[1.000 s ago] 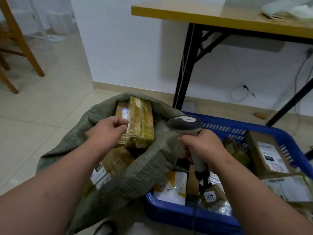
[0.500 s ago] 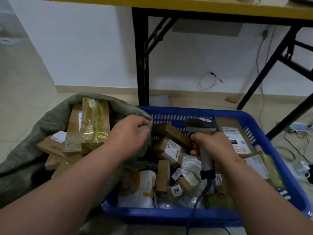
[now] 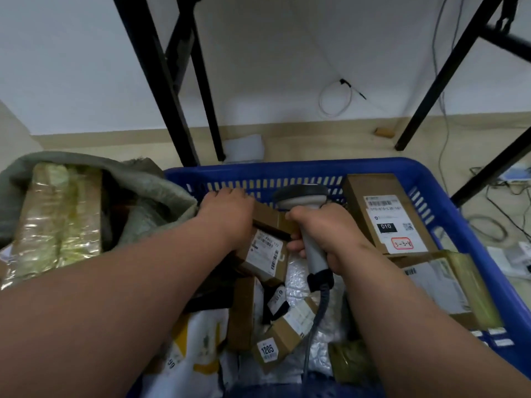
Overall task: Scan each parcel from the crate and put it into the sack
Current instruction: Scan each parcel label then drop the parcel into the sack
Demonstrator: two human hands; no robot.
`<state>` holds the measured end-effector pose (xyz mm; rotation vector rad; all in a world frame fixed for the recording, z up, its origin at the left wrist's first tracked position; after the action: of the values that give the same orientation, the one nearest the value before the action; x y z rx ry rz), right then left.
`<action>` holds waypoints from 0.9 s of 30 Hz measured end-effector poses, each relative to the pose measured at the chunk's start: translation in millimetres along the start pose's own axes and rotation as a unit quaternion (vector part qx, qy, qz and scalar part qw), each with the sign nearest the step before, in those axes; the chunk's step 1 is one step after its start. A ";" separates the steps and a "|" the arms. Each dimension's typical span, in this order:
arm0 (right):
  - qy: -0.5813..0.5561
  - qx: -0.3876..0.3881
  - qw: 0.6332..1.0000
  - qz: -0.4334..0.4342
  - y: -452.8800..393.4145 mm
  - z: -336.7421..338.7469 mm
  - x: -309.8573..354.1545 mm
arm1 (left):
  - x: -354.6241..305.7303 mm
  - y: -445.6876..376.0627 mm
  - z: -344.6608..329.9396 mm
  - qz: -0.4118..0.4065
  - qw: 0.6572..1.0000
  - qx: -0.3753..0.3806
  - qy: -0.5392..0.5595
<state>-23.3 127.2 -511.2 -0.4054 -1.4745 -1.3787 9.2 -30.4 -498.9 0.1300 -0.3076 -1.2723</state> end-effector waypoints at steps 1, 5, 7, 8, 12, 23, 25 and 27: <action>-0.002 0.001 1.000 -0.007 -5.3 0.8 -1.7 | 0.5 -9.1 -7.6 0.005 1.000 0.012 -0.005; -0.012 0.004 1.000 -0.023 -22.4 1.9 -5.0 | -0.5 -38.3 -31.5 0.014 1.000 0.021 -0.017; -0.016 0.005 0.999 -0.027 -28.1 0.9 -6.9 | -1.7 -49.6 -41.2 0.016 0.999 0.023 -0.017; -0.017 0.007 0.999 -0.031 -30.0 0.5 -8.7 | -2.6 -55.2 -45.5 0.019 0.999 0.029 -0.017; -0.024 0.003 0.999 -0.048 -31.1 4.7 -15.9 | -9.6 -68.9 -53.5 0.034 0.996 0.070 -0.033; -0.066 -0.032 0.997 0.008 2.9 42.5 8.1 | -11.4 -36.0 66.8 -0.027 0.995 -0.094 0.024; -0.069 -0.038 0.996 0.029 19.6 46.8 18.7 | 15.6 -17.7 91.5 0.019 0.990 -0.090 0.104; -0.070 -0.048 0.995 0.059 39.0 49.6 31.6 | 45.8 8.7 104.9 0.067 0.973 -0.093 0.199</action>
<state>-26.9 169.7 -455.0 -0.6525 -1.4765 -1.3522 -2.2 -63.8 -389.7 0.1969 0.1452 -1.1063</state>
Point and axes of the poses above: each hand's wrist, its own y-axis away from the middle knuckle, its own z-axis out of the back of the hand, x = y × z, the point moved 9 cm from there along -y, towards the middle knuckle, and after that the axes turned 2 degrees about z, right-handed, at the moved point
